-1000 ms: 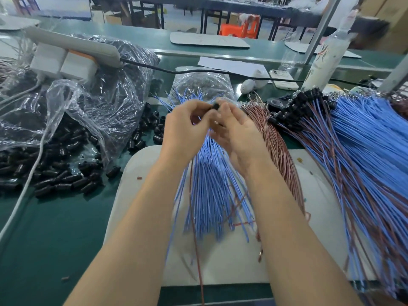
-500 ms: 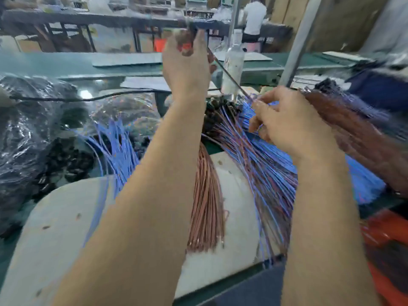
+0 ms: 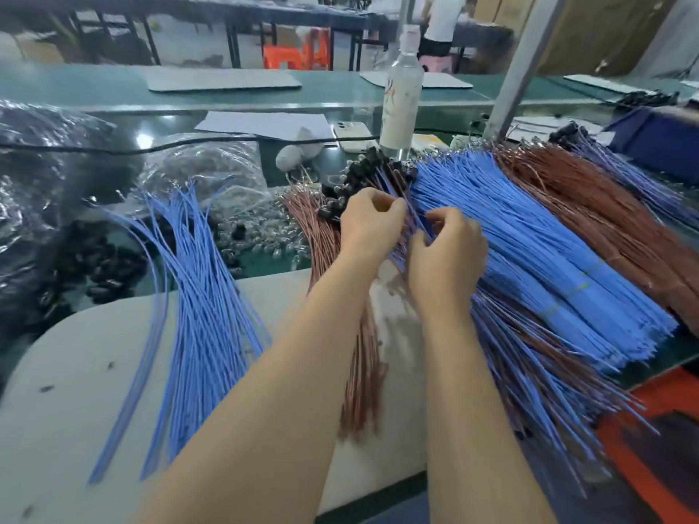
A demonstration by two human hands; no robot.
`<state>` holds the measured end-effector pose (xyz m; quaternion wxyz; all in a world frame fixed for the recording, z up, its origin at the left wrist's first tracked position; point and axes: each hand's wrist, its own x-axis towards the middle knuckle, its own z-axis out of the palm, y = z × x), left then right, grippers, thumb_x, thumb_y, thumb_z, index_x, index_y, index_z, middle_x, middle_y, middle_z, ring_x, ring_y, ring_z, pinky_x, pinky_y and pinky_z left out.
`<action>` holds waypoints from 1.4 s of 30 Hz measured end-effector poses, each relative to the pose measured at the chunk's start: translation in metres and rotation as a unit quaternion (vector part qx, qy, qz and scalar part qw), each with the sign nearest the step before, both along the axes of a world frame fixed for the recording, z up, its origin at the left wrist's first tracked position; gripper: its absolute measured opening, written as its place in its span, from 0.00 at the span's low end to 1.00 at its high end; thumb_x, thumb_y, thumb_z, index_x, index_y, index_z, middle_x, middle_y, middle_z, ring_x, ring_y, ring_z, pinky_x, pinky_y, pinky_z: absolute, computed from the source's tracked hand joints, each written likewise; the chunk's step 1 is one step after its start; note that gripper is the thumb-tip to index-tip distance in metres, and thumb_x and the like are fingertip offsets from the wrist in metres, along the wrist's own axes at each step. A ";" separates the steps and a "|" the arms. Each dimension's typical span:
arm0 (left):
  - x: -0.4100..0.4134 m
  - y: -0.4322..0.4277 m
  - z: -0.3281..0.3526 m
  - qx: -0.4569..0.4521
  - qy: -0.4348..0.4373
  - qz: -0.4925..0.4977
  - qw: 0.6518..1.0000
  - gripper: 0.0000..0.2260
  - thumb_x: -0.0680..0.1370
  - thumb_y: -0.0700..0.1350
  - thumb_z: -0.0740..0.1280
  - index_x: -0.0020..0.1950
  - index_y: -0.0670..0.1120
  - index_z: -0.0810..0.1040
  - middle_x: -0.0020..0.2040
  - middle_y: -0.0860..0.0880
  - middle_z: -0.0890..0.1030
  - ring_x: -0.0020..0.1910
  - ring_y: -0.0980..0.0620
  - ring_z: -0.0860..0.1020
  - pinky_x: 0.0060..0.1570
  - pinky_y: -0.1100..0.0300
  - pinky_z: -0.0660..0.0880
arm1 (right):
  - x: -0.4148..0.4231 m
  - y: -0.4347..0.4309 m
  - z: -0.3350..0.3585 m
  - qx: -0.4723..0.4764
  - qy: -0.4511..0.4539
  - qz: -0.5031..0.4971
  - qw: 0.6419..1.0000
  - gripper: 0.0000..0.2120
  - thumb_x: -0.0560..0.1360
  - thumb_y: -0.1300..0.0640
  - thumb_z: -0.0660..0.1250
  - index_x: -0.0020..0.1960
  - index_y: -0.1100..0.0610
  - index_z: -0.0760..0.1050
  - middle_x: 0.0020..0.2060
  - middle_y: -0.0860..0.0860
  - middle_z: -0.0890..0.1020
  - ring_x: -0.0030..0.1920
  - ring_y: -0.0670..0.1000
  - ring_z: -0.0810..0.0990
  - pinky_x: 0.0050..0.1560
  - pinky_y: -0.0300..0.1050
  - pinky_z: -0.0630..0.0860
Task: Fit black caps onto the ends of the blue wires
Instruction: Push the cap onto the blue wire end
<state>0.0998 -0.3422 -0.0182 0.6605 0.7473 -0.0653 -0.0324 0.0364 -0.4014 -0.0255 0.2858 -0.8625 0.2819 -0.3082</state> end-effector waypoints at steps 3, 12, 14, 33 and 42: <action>0.001 0.044 0.006 -0.035 -0.028 0.062 0.997 0.07 0.77 0.43 0.65 0.40 0.51 0.74 0.42 0.47 0.82 0.46 0.46 0.81 0.53 0.49 0.78 | 0.012 0.035 0.008 -0.001 -0.045 0.087 0.995 0.12 0.75 0.59 0.65 0.58 0.55 0.76 0.56 0.56 0.77 0.57 0.57 0.73 0.55 0.48 0.67; -0.001 0.227 0.016 -0.148 -0.057 0.273 0.949 0.06 0.78 0.38 0.62 0.43 0.49 0.73 0.37 0.51 0.79 0.30 0.59 0.75 0.30 0.67 0.71 | 0.056 0.183 -0.003 0.033 0.102 0.375 0.921 0.10 0.76 0.60 0.63 0.55 0.56 0.79 0.52 0.55 0.83 0.54 0.56 0.79 0.54 0.45 0.73; -0.005 0.260 0.021 -0.158 -0.061 0.300 0.939 0.06 0.78 0.38 0.61 0.44 0.48 0.73 0.37 0.51 0.79 0.29 0.59 0.74 0.30 0.67 0.71 | 0.062 0.209 -0.007 0.020 0.117 0.404 0.907 0.11 0.77 0.61 0.62 0.57 0.56 0.79 0.54 0.55 0.82 0.55 0.56 0.78 0.56 0.47 0.73; -0.004 0.290 0.022 -0.196 -0.016 0.272 0.942 0.04 0.79 0.41 0.61 0.50 0.47 0.75 0.40 0.53 0.81 0.34 0.60 0.77 0.35 0.68 0.75 | 0.092 0.243 -0.013 -0.015 0.128 0.395 0.910 0.15 0.77 0.66 0.57 0.60 0.56 0.75 0.52 0.55 0.80 0.51 0.56 0.78 0.52 0.52 0.77; 0.001 0.293 0.020 -0.219 -0.005 0.279 0.935 0.04 0.79 0.40 0.61 0.49 0.46 0.75 0.38 0.53 0.81 0.34 0.59 0.77 0.35 0.66 0.74 | 0.088 0.273 -0.016 -0.153 0.149 0.354 0.911 0.13 0.77 0.56 0.60 0.58 0.54 0.79 0.59 0.56 0.74 0.60 0.59 0.69 0.57 0.50 0.69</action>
